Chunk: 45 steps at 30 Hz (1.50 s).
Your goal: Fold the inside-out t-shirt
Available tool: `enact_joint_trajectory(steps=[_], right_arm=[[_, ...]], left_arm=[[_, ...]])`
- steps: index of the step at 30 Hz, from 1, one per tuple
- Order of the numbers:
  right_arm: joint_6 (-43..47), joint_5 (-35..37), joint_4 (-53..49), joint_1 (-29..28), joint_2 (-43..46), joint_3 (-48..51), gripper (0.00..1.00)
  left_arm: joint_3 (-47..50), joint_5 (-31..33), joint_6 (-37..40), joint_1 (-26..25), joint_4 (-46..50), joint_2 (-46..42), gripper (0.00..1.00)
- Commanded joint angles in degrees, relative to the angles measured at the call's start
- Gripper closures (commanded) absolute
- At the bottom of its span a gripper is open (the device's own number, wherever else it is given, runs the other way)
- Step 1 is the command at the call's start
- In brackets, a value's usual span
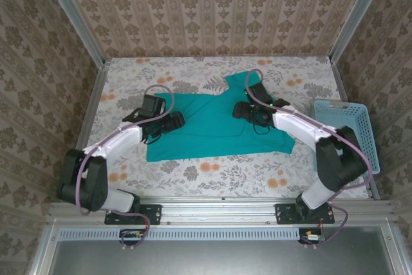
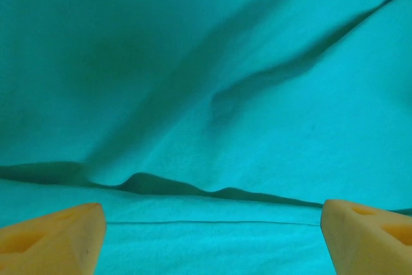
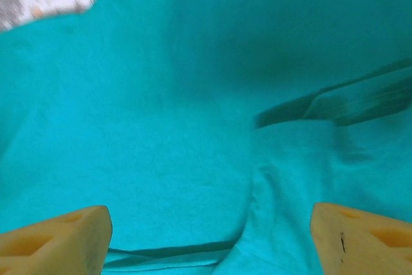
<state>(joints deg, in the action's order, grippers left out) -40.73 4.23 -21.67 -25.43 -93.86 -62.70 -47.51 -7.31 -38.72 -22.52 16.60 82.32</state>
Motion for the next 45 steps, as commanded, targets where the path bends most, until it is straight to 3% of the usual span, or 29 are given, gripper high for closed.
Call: enact_joint_trajectory(steps=[1,12,23,30,37,45], right_arm=[[-1.52,0.51,-2.08,-0.92,-4.27,-1.70,0.19],[-5.94,3.36,2.39,-3.42,-3.79,10.20,0.18],[-14.59,8.39,3.79,-10.40,9.01,27.35,0.18],[-20.64,11.32,0.02,-15.71,19.35,35.10,0.18],[-11.21,13.29,-6.21,-15.11,26.37,28.24,0.16],[0.21,9.03,-6.92,-4.35,16.13,12.21,0.16]], left_arm=[[-1.26,-0.93,-1.74,-0.76,-2.72,3.50,0.12],[10.15,-0.58,-2.70,-1.00,-7.09,2.40,0.12],[19.37,3.27,-3.91,-3.14,-3.86,-9.71,0.12],[24.30,5.02,-7.74,-9.19,-1.48,-17.53,0.11],[16.81,7.60,-3.98,-8.76,4.83,-20.87,0.10],[-0.15,7.28,3.73,-1.43,7.78,-8.52,0.10]])
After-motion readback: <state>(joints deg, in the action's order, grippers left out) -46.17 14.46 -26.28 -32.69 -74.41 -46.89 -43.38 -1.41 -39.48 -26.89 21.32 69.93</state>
